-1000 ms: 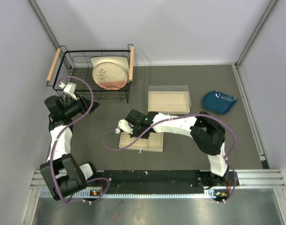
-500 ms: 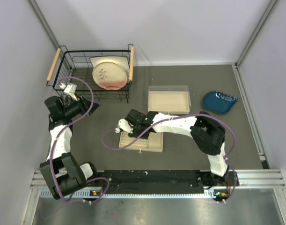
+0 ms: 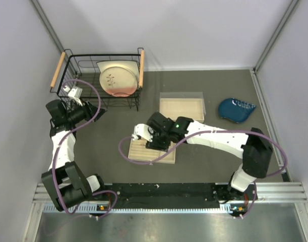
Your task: Organize the mixed jewelry
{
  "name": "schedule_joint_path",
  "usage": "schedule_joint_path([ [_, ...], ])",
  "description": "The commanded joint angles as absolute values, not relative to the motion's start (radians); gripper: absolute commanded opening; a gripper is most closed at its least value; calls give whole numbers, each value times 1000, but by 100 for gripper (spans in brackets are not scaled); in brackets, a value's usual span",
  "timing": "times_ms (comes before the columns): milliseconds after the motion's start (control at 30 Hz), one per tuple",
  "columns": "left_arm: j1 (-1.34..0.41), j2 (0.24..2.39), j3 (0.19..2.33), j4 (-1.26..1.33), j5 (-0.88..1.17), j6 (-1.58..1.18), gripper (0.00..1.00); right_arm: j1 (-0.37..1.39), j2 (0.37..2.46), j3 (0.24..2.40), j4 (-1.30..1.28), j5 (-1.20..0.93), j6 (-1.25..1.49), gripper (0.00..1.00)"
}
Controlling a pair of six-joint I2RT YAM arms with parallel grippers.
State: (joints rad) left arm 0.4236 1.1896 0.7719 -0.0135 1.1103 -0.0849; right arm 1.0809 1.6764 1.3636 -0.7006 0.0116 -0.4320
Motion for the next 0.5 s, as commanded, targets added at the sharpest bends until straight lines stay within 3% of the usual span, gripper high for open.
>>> schedule_joint_path([
  [0,425,1193,848,-28,1118,-38,52,1092,1611,1252,-776,-116,-456,52],
  [467,413,1218,858,-55,1097,-25,57,1124,1707,1198,-701,-152,-433,58],
])
